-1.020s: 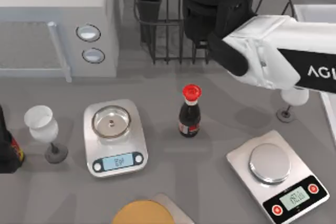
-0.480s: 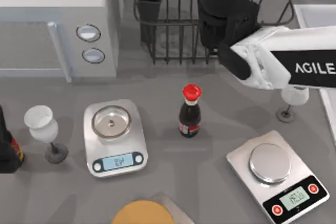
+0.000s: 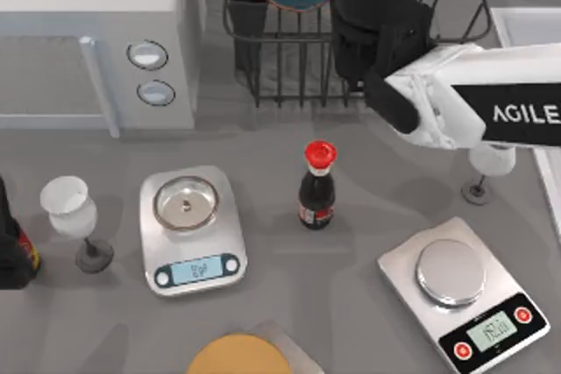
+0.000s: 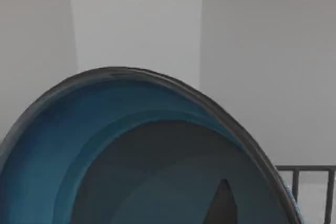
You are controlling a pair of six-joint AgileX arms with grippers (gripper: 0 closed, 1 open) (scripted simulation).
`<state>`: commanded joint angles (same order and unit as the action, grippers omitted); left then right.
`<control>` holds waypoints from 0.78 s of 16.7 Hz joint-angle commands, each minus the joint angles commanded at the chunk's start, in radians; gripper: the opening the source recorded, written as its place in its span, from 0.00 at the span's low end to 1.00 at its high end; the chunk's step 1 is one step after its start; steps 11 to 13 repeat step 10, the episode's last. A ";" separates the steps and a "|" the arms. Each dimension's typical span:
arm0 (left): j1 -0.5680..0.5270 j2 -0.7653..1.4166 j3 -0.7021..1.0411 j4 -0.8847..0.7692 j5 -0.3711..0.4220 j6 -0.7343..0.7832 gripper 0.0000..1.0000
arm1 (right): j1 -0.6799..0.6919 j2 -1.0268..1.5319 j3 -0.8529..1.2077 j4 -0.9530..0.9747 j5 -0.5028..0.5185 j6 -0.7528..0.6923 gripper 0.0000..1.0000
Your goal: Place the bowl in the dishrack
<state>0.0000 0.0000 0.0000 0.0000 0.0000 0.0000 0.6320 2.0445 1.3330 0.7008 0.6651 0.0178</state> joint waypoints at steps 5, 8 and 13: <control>0.000 0.000 0.000 0.000 0.000 0.000 1.00 | 0.000 0.000 0.000 0.000 0.000 0.000 1.00; 0.000 0.000 0.000 0.000 0.000 0.000 1.00 | 0.000 0.000 0.000 0.000 0.000 0.000 1.00; 0.000 0.000 0.000 0.000 0.000 0.000 1.00 | 0.000 0.000 0.000 0.000 0.000 0.000 1.00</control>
